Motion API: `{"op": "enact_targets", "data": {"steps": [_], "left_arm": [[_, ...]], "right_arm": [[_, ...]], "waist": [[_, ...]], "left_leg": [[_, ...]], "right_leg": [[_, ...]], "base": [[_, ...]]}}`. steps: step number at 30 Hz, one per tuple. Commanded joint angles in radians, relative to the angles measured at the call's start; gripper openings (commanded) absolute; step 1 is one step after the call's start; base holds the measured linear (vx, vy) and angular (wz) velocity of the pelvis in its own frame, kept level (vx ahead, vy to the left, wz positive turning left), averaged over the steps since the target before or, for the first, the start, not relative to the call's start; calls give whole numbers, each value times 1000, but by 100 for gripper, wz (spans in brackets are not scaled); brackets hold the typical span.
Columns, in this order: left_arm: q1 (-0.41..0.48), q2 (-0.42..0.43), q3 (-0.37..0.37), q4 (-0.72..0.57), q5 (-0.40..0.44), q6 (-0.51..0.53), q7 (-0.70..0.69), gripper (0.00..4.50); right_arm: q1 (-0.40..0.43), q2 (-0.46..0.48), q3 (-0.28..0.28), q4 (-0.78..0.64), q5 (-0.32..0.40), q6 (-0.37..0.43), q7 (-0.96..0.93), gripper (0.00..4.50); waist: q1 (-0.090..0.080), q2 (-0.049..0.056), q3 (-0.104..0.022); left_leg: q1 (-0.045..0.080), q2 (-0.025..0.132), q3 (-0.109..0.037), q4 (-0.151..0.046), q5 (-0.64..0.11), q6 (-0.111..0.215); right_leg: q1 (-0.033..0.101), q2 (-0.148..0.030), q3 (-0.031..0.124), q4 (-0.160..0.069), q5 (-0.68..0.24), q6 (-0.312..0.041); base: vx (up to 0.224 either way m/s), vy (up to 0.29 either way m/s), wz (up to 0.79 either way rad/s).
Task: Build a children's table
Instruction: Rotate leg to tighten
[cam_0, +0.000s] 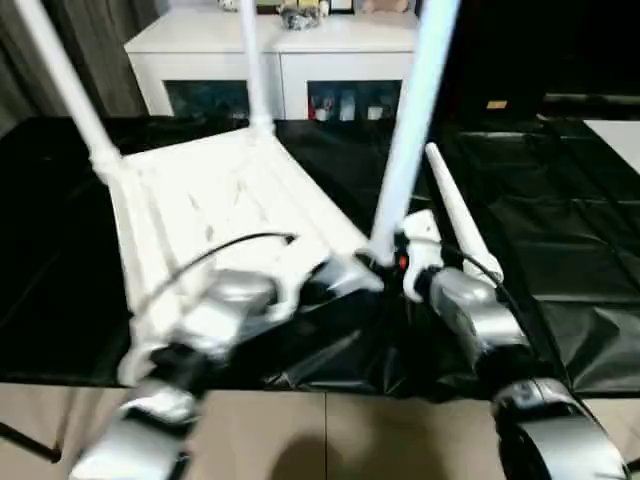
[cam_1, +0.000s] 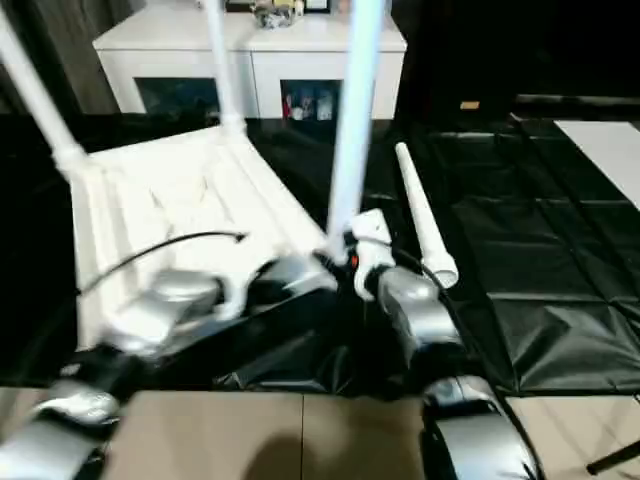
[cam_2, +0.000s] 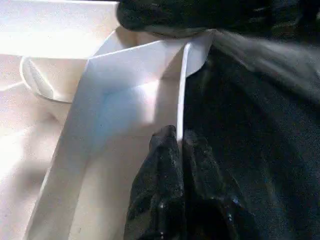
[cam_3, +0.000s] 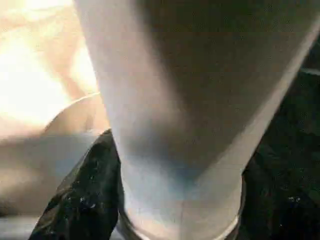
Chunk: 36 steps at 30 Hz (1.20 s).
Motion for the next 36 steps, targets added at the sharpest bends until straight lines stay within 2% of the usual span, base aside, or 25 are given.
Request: {"op": "enact_targets", "data": {"steps": [1, 2, 3, 5, 6, 8, 10, 11, 12, 13, 14, 16, 18, 19, 20, 23, 24, 27, 28, 30, 32, 36], "left_arm": [[-17, -10, 97, 78, 1, -27, 221, 0], [-29, -16, 93, 99, 10, -41, 242, 0], [-40, -23, 91, 115, 13, -57, 250, 0], [-47, -24, 85, 123, 17, -68, 240, 0], [-47, -17, 72, 119, 22, -82, 207, 0], [-37, -4, 53, 101, 24, -91, 151, 0], [-24, 13, 33, 85, 26, -107, 95, 0], [-19, 18, 25, 80, 27, -115, 74, 0], [10, 45, 7, 42, 16, -125, -4, 0], [10, 45, 7, 42, 16, -125, -4, 0], [30, 65, -10, 15, 9, -139, -64, 0], [72, 117, -54, -42, 3, -187, -199, 0], [109, 162, -82, -109, -22, -192, -315, 0], [126, 186, -93, -143, -33, -184, -365, 0], [130, 195, -97, -152, -36, -184, -381, 0], [146, 230, -111, -190, -49, -172, -435, 0], [156, 250, -115, -217, -65, -153, -476, 0], [171, 282, -114, -263, -87, -121, -543, 0], [172, 287, -110, -265, -87, -121, -551, 0], [165, 286, -104, -251, -81, -129, -544, 0], [158, 284, -101, -240, -77, -135, -537, 0], [155, 286, -101, -248, -82, -124, -535, 0]], "right_arm": [[18, 62, -18, 64, 23, 23, -103, 268], [8, 83, -20, 72, 16, 4, -132, 268], [-4, 108, -23, 81, 17, -28, -134, 268], [-12, 122, -20, 84, 10, -54, -133, 268], [-16, 127, -14, 75, 10, -89, -95, 268], [-13, 117, 4, 53, 0, -131, -50, 324], [-9, 97, 13, 34, -5, -152, -15, 344], [-8, 90, 14, 29, -7, -156, -9, 344], [0, 45, 18, 5, -7, -164, 50, 367], [0, 45, 18, 5, -7, -164, 50, 375], [5, 19, 12, -14, 12, -155, 112, 375], [21, -39, 20, -51, 50, -133, 289, 400], [49, -104, 60, -101, 58, -118, 453, 410], [65, -141, 84, -126, 58, -115, 540, 422], [71, -154, 92, -135, 55, -117, 565, 430], [92, -201, 118, -173, 56, -107, 666, 444], [104, -225, 131, -200, 65, -92, 727, 444], [122, -265, 154, -242, 83, -66, 845, 444], [126, -277, 168, -253, 88, -58, 886, 444], [122, -280, 177, -251, 85, -59, 903, 444], [111, -273, 179, -234, 74, -66, 901, 429], [105, -277, 200, -230, 54, -70, 922, 394]], "waist": [[0, -10, -52], [2, -6, -55], [2, -9, -56], [2, -12, -56], [3, -8, -57], [5, -11, -58], [7, -10, -58], [0, -14, -58], [-2, -9, -61], [-1, -9, -62], [1, -8, -63], [5, -8, -66], [13, -3, -67], [16, 1, -67], [22, 1, -67], [32, 4, -72], [35, 0, -74], [42, 0, -71], [45, -2, -68], [51, -2, -62], [50, -5, -60], [48, -8, -60]], "left_leg": [[2, 8, -13, -85, -301, -2], [2, 8, -12, -85, -279, 10], [-4, 7, -11, -85, -263, 22], [-5, 7, -9, -84, -257, 37], [-6, 9, -9, -84, -251, 44], [-6, 9, -7, -82, -238, 54], [-8, 9, -6, -81, -226, 70], [-27, 9, -12, -85, -212, 77], [-31, 10, -17, -85, -185, 74], [-28, 13, -19, -84, -178, 75], [-19, 13, -15, -79, -174, 83], [-18, 15, -13, -74, -155, 106], [-13, 19, -10, -71, -116, 130], [-12, 20, -10, -69, -108, 134], [-14, 21, -7, -67, -94, 142], [-4, 23, -5, -62, -56, 146], [-7, 22, -4, -59, -43, 157], [-10, 25, -4, -59, -68, 160], [-10, 25, -3, -61, -95, 150], [-3, 27, 1, -67, -171, 110], [-3, 26, 0, -71, -202, 80], [-9, 24, -2, -72, -186, 64]], "right_leg": [[38, -33, 33, -97, -421, -143], [39, -34, 33, -96, -382, -149], [42, -33, 33, -94, -348, -156], [43, -32, 33, -91, -329, -165], [45, -34, 33, -90, -319, -170], [45, -35, 34, -88, -297, -179], [46, -35, 33, -86, -277, -189], [61, -36, 30, -79, -283, -174], [65, -39, 27, -79, -281, -165], [64, -40, 26, -79, -270, -169], [58, -37, 27, -79, -239, -192], [58, -38, 31, -70, -173, -226], [57, -34, 31, -58, -86, -264], [56, -33, 31, -55, -65, -270], [56, -30, 30, -49, -34, -280], [50, -28, 31, -40, 32, -307], [52, -25, 31, -35, 66, -318], [50, -29, 32, -38, 24, -313], [49, -29, 32, -40, -14, -307], [42, -32, 36, -53, -116, -286], [42, -32, 38, -57, -164, -268], [45, -34, 40, -58, -196, -237]], "base": [[0, 0, 0], [0, 0, 0], [0, 0, 0], [0, 0, 0], [0, 0, 0], [0, 0, 0], [0, 0, 0], [0, 0, 0], [0, 0, 0], [0, 0, 0], [0, 0, 0], [0, 0, 0], [0, 0, 0], [0, 0, 0], [0, 0, 0], [0, 0, 0], [0, 0, 0], [0, 0, 0], [0, 0, 0], [0, 0, 0], [0, 0, 0], [0, 0, 0]]}}
